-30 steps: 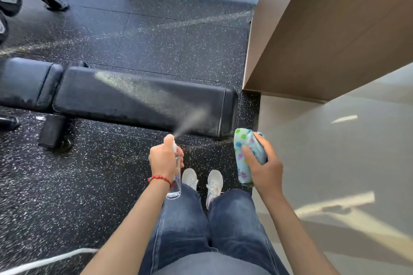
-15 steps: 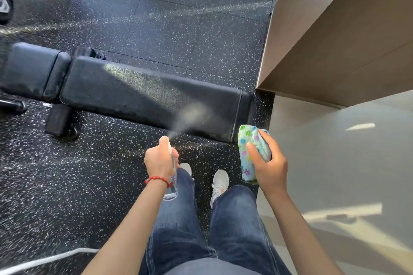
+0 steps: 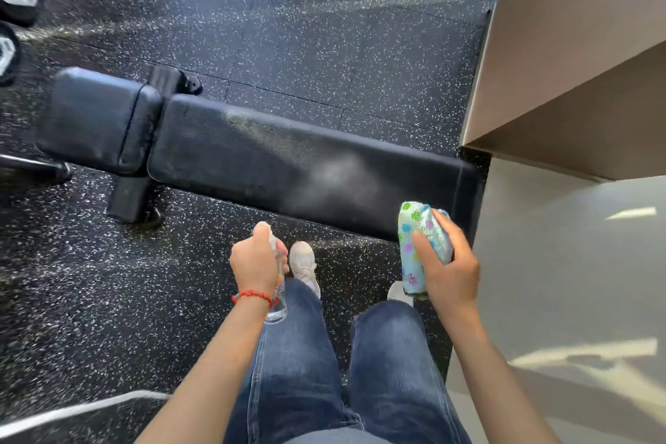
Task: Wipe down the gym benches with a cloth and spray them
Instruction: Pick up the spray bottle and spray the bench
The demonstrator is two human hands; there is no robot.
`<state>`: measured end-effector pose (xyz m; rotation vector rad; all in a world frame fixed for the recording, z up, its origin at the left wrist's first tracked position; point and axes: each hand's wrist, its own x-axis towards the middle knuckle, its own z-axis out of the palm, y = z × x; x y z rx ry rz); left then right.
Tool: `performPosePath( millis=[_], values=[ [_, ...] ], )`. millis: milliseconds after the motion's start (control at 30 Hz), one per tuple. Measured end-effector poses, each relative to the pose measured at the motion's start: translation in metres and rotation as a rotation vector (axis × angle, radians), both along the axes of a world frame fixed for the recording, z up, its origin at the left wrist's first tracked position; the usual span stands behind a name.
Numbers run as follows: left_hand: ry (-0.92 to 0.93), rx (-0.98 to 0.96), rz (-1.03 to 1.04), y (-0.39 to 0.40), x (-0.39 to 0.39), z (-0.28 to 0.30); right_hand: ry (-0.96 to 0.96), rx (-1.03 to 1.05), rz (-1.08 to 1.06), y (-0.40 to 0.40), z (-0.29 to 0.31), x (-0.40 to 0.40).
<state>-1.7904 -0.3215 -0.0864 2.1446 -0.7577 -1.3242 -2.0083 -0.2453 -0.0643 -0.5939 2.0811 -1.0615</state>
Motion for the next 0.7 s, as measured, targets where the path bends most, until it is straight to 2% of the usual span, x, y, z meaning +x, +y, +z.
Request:
performPosePath(
  millis=[300, 700],
  values=[
    [0.027, -0.025, 0.091, -0.06, 0.094, 0.007, 0.001, -0.053, 0.088, -0.079, 0.005, 0.095],
    [-0.038, -0.094, 0.286, -0.115, 0.162, 0.003, -0.005, -0.047, 0.307, -0.177, 0.0, 0.143]
  ],
)
